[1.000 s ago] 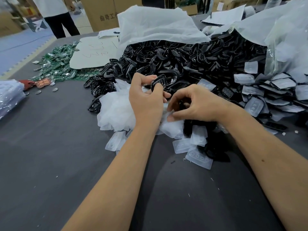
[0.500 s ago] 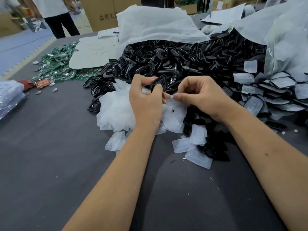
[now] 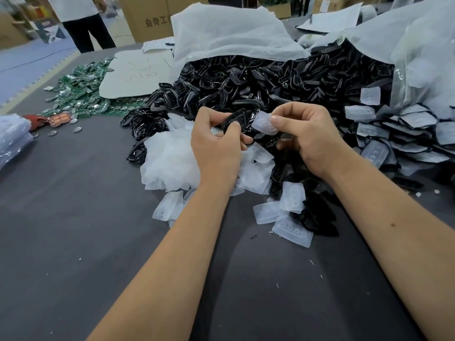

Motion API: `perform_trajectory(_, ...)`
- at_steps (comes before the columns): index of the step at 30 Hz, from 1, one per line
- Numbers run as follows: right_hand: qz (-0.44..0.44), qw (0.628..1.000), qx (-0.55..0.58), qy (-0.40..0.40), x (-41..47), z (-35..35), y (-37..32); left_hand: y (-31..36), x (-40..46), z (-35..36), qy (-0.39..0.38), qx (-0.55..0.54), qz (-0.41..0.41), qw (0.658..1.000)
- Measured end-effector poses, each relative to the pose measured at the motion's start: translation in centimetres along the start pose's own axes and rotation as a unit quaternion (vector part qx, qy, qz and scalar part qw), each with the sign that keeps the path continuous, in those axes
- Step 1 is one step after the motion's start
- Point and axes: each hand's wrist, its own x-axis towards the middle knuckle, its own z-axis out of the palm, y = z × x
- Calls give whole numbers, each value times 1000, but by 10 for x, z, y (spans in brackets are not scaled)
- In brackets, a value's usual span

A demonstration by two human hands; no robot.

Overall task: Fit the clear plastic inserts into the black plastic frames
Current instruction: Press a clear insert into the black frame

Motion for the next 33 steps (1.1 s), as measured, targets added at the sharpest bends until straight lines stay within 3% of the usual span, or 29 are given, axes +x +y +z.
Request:
perform_trajectory(8, 14, 997, 72, 6, 0, 1, 2, 0, -1, 2, -12, 12, 4, 1000)
perform_trajectory(17, -36, 999, 13, 34, -2, 6, 4, 0, -2, 0, -29, 37, 16, 999)
perform_trajectory(33, -46, 998, 12, 45, -1, 3, 4, 0, -1, -1, -64, 11, 6, 998)
